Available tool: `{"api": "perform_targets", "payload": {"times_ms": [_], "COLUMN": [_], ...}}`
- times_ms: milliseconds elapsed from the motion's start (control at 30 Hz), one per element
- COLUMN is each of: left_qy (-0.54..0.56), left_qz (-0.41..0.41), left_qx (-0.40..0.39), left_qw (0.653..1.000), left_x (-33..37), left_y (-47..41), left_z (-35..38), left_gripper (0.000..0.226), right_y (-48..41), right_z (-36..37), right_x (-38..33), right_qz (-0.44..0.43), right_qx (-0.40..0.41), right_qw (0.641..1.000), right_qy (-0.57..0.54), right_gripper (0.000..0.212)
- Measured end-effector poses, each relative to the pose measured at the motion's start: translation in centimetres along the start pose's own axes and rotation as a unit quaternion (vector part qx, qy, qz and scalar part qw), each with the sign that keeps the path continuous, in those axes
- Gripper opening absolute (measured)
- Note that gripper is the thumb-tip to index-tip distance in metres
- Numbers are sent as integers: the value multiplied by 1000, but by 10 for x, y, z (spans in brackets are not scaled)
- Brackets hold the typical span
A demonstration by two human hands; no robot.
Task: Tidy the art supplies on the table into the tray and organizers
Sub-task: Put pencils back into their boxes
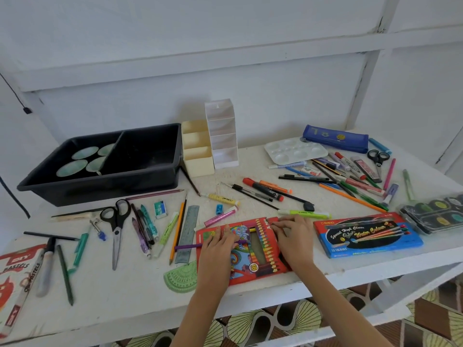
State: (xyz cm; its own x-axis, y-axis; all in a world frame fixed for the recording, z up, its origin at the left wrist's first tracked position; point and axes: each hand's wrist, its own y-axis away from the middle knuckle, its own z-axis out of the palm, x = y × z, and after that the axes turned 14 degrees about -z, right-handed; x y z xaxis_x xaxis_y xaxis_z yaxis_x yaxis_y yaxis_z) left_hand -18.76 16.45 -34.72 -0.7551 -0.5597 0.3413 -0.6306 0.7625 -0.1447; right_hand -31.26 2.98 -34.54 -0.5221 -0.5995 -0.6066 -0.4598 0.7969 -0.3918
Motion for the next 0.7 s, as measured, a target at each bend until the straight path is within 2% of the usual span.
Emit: {"api": "perform_targets", "payload": {"times_ms": [100,167,267,367,433,500,600,633,700], "left_qy": [2,3,14,20,15,12,43,51,62], "left_qz": [0,-3,-3,0,-2,4,30,40,68], "left_qx": [5,4,13,7,2,-3,38,59,89], "left_qw": [1000,1000,1000,1000,1000,1000,998,996,992], "left_x": [1,1,2,1,0,1,7,13,25], "left_y": [0,1,2,4,3,3,4,4,4], "left_z": [-1,-2,-3,-3,-4,-6,-10,-13,-19], "left_gripper": [38,41,39,43,47,55,68,67,64], "right_y": [3,5,7,9,12,20,30,33,33], "right_z": [-3,-6,-8,-7,-8,-11,-18,-20,-23], "right_x": [3,1,3,1,-1,-8,-25,-31,-42], "right_qz": [-31,-42,-48,-33,-39,-67,-94,-84,-37], "right_qx": [-50,-104,-122,-56,17,58,-12,-43,-56], "right_qw": [997,990,986,988,992,991,985,980,969], "right_qy": [-58,-80,-102,-139,-120,-101,-144,-174,-239], "right_gripper": [28,45,55,41,25,19,14,13,7]}}
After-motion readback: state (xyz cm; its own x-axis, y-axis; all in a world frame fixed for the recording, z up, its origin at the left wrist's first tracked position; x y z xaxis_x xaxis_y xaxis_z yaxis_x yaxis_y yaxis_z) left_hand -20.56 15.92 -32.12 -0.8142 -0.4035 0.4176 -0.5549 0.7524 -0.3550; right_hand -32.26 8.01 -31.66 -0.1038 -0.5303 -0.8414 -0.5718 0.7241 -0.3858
